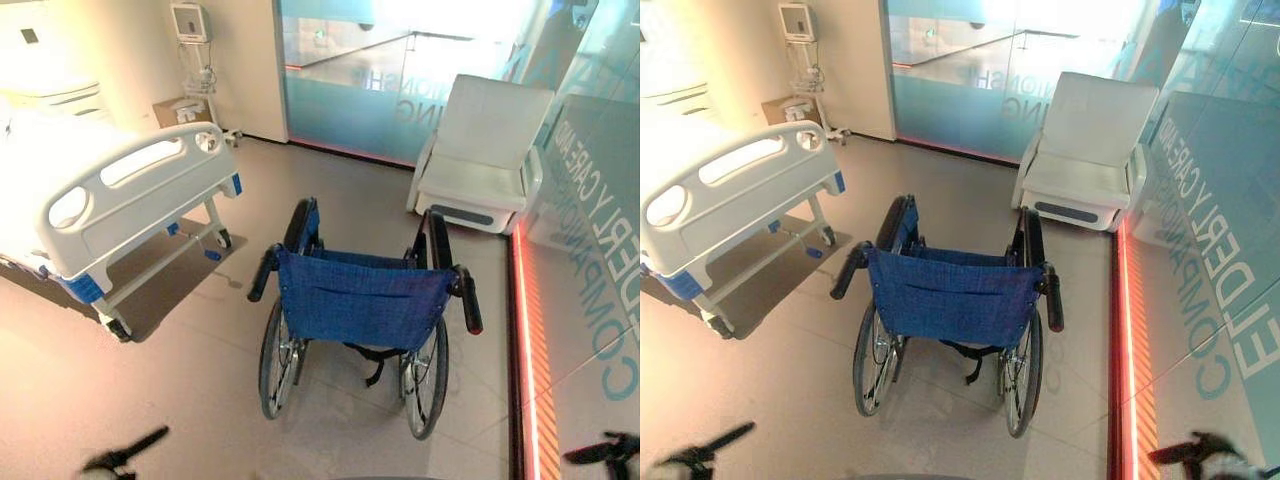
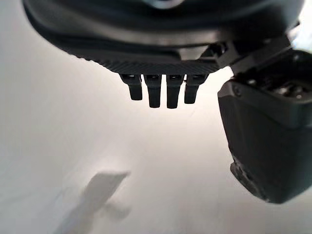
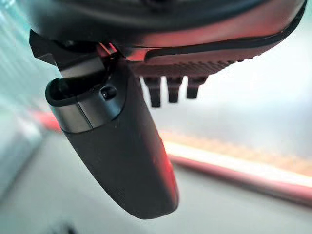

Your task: Push the wheelchair next to the bed

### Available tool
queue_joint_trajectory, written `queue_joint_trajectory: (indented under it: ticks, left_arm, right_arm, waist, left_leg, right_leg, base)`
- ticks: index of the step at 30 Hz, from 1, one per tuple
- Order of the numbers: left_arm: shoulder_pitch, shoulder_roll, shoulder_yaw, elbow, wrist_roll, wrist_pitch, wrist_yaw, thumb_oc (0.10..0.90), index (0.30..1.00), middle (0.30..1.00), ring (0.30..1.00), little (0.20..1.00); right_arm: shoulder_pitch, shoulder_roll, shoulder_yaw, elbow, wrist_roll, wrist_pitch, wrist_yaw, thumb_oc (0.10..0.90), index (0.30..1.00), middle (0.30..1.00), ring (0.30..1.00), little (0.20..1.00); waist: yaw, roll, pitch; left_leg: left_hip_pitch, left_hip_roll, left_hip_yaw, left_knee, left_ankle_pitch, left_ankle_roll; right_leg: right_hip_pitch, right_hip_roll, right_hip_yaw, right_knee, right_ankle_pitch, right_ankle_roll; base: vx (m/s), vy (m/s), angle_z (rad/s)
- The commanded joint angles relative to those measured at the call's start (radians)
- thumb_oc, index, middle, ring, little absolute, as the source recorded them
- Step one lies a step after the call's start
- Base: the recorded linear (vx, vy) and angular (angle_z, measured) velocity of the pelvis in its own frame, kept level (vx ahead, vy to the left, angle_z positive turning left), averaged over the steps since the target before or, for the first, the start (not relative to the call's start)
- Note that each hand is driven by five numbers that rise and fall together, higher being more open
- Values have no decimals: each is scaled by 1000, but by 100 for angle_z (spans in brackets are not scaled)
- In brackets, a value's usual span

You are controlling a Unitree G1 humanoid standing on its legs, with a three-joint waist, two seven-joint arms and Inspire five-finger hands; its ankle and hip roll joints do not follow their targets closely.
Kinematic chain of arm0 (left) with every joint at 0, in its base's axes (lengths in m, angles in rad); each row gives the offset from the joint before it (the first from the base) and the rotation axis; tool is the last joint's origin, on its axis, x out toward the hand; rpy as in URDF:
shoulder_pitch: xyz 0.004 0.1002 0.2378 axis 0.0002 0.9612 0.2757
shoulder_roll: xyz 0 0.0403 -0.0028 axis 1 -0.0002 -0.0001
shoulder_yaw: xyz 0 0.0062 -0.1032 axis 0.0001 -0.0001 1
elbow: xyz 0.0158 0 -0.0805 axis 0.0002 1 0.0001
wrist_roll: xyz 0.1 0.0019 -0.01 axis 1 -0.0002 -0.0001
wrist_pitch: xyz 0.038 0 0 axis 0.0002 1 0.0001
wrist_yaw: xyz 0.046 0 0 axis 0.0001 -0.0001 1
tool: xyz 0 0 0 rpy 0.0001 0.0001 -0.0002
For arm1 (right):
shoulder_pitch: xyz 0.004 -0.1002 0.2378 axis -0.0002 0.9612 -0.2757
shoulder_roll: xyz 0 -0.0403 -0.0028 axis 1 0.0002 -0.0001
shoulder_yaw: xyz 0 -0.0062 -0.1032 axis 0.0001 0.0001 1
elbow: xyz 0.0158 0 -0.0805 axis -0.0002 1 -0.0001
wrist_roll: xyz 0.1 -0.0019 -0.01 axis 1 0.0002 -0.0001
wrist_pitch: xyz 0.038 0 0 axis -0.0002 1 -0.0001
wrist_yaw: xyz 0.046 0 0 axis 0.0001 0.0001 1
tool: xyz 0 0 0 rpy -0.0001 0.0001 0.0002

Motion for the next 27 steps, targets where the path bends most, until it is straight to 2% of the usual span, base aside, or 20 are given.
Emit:
queue_joint_trajectory:
  ticks: [1, 2, 3, 5, 7, 10, 12, 13, 14, 17, 19, 21, 25, 27]
  left_arm:
    - [-239, 80, -23, -102, -69, -142, 129, 800, 900, 900, 900, 900]
    - [-277, 115, -28, -198, -85, -138, 167, 800, 900, 900, 900, 900]
    - [-282, 121, -27, -217, -88, -146, 175, 800, 900, 900, 900, 900]
    - [-302, 149, -11, -406, -100, -151, 241, 800, 900, 900, 900, 900]
    - [-312, 165, 6, -555, -111, -191, 274, 800, 900, 900, 900, 900]
    - [-328, 175, 50, -755, -70, -240, 287, 800, 900, 900, 900, 900]
    - [-337, 177, 66, -865, -123, -256, 242, 800, 900, 900, 900, 900]
    - [-336, 169, 81, -915, -156, -237, 218, 800, 900, 900, 900, 900]
    - [-326, 126, 106, -1006, -294, -226, 132, 800, 900, 900, 900, 900]
    - [-307, 87, 115, -1065, -379, -198, 74, 800, 900, 900, 900, 900]
    - [-275, 24, 117, -1133, -514, -136, -11, 800, 900, 900, 900, 900]
    - [-242, -19, 112, -1191, -546, -90, -43, 800, 900, 900, 900, 900]
    - [-203, -26, 108, -1239, -610, -20, -85, 800, 900, 900, 900, 900]
    - [-173, -21, 102, -1256, -627, 12, -95, 800, 900, 900, 900, 900]
  right_arm:
    - [-215, -79, 72, -111, 35, -75, -164, 800, 900, 900, 900, 900]
    - [-243, -111, 86, -201, 64, -59, -199, 800, 900, 900, 900, 900]
    - [-246, -116, 87, -219, 74, -62, -209, 800, 900, 900, 900, 900]
    - [-253, -140, 74, -435, 133, -8, -286, 800, 900, 900, 900, 900]
    - [-249, -156, 52, -633, 169, 3, -360, 800, 900, 900, 900, 900]
    - [-257, -147, -10, -841, 175, -56, -403, 800, 900, 900, 900, 900]
    - [-274, -130, -34, -930, 168, -84, -402, 800, 900, 900, 900, 900]
    - [-274, -125, -41, -970, 173, -77, -402, 800, 900, 900, 900, 900]
    - [-273, -91, -57, -1038, 187, -111, -384, 800, 900, 900, 900, 900]
    - [-271, -57, -59, -1089, 217, -118, -356, 800, 900, 900, 900, 900]
    - [-250, 11, -57, -1163, 296, -102, -288, 800, 900, 900, 900, 900]
    - [-218, 62, -53, -1216, 360, -48, -227, 800, 900, 900, 900, 900]
    - [-151, 90, -60, -1255, 462, 53, -140, 800, 900, 900, 900, 900]
    - [-109, 100, -59, -1278, 564, 116, -84, 800, 900, 900, 900, 900]
  waist:
    - [-7, 20, 21]
    - [-9, 19, 22]
    - [-9, 19, 22]
    - [-12, 19, 27]
    - [-14, 20, 32]
    - [-14, 25, 33]
    - [-12, 28, 28]
    - [-11, 29, 26]
    - [-8, 31, 20]
    - [-8, 33, 16]
    - [-8, 35, 14]
    - [-11, 34, 12]
    - [-16, 33, 11]
    - [-18, 31, 12]
  left_leg:
    - [30, -50, 74, 10, -83, 7]
    - [24, -51, 73, 10, -78, 4]
    - [22, -51, 73, 10, -77, 4]
    - [16, -52, 69, 10, -74, 2]
    - [13, -54, 64, 10, -73, 1]
    - [14, -56, 56, 10, -78, 3]
    - [16, -56, 54, 10, -83, 3]
    - [18, -56, 52, 10, -86, 4]
    - [23, -56, 50, 10, -91, 5]
    - [28, -55, 52, 10, -95, 6]
    - [32, -54, 54, 10, -100, 8]
    - [33, -53, 59, 10, -101, 9]
    - [31, -52, 64, 10, -99, 11]
    - [28, -52, 70, 10, -95, 12]
  right_leg:
    - [-26, 8, -9, 1, 49, 6]
    - [-32, 7, -8, 0, 54, 7]
    - [-33, 7, -8, 0, 55, 7]
    - [-37, 5, -6, 0, 56, 8]
    - [-39, 3, -6, 0, 57, 8]
    - [-36, 2, -1, 0, 50, 7]
    - [-33, 1, -2, 0, 44, 6]
    - [-31, 1, -1, 0, 41, 6]
    - [-25, 1, -3, 0, 36, 5]
    - [-20, 0, -4, 0, 32, 6]
    - [-17, -1, -6, 0, 29, 6]
    - [-17, -3, -11, 0, 29, 7]
    - [-20, -5, -16, 0, 31, 9]
    - [-24, -6, -20, 0, 33, 10]
  base:
    - [-53, 29, 0]
    - [-49, 19, 1]
    - [-52, 15, 7]
    - [-50, 15, 9]
    - [-24, 9, 1]
    - [0, 0, 0]
    - [31, 31, 1]
    - [45, 27, 2]
    - [38, 19, 1]
    - [13, 6, 0]
    - [0, 0, 0]
    - [0, 0, 0]
    - [0, 0, 0]
    - [-17, -6, -1]
